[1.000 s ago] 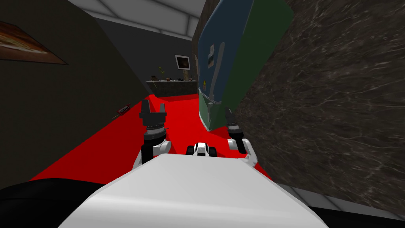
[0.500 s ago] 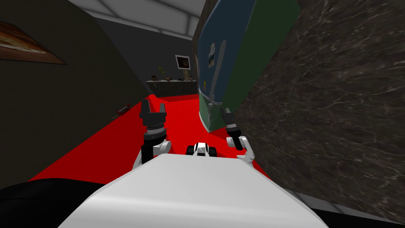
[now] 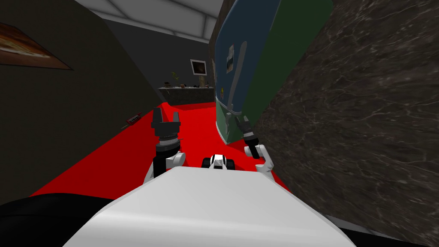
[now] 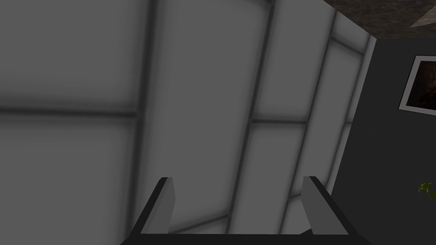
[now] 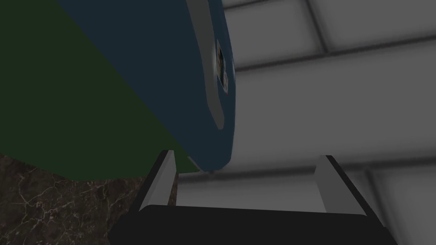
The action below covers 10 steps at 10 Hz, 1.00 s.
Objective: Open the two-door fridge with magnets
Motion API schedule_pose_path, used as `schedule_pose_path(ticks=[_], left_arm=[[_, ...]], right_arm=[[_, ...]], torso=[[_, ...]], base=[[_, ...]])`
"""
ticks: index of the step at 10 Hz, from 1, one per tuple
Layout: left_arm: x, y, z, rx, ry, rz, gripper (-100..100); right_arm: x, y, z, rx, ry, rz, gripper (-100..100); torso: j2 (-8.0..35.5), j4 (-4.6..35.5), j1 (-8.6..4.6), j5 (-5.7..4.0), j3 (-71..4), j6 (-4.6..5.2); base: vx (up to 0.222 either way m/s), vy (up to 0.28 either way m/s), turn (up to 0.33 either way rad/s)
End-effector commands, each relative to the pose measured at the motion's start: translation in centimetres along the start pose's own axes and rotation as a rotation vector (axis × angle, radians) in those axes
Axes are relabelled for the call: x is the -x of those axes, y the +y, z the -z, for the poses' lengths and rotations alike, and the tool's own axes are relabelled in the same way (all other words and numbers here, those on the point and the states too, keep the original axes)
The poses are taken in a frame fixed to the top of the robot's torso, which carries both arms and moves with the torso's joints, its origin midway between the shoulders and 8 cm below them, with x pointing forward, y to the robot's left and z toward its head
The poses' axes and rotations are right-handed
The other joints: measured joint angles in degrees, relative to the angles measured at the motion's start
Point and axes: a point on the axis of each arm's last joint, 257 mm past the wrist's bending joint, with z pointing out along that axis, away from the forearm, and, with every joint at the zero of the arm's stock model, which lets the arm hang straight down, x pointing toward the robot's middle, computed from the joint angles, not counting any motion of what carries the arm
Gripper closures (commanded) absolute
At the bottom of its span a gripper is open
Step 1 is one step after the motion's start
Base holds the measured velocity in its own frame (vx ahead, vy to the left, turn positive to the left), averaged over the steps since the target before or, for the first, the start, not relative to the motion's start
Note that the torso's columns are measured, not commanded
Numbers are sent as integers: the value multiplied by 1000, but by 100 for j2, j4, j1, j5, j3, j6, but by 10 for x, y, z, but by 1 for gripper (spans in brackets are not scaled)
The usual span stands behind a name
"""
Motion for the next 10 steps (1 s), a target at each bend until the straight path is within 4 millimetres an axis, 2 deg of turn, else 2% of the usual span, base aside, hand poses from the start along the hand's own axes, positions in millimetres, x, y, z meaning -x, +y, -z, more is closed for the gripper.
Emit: schedule_pose_path(ticks=[1, 2, 4, 10], left_arm=[[0, 0, 0, 0, 0, 0, 0], [0, 0, 0, 0, 0, 0, 0], [0, 0, 0, 0, 0, 0, 0], [0, 0, 0, 0, 0, 0, 0]], right_arm=[[-12, 1, -7, 15, 28, 139, -100], [-12, 1, -7, 16, 30, 149, -100], [-26, 0, -17, 33, 61, 290, -100], [-50, -3, -32, 69, 113, 593, -100]], torso=[[6, 1, 1, 0, 3, 1], [4, 1, 2, 1, 3, 0], [-4, -1, 0, 0, -2, 0], [-7, -2, 0, 0, -4, 0]], base=[[46, -5, 12], [41, -6, 11], [71, -13, 21], [60, -8, 19]])
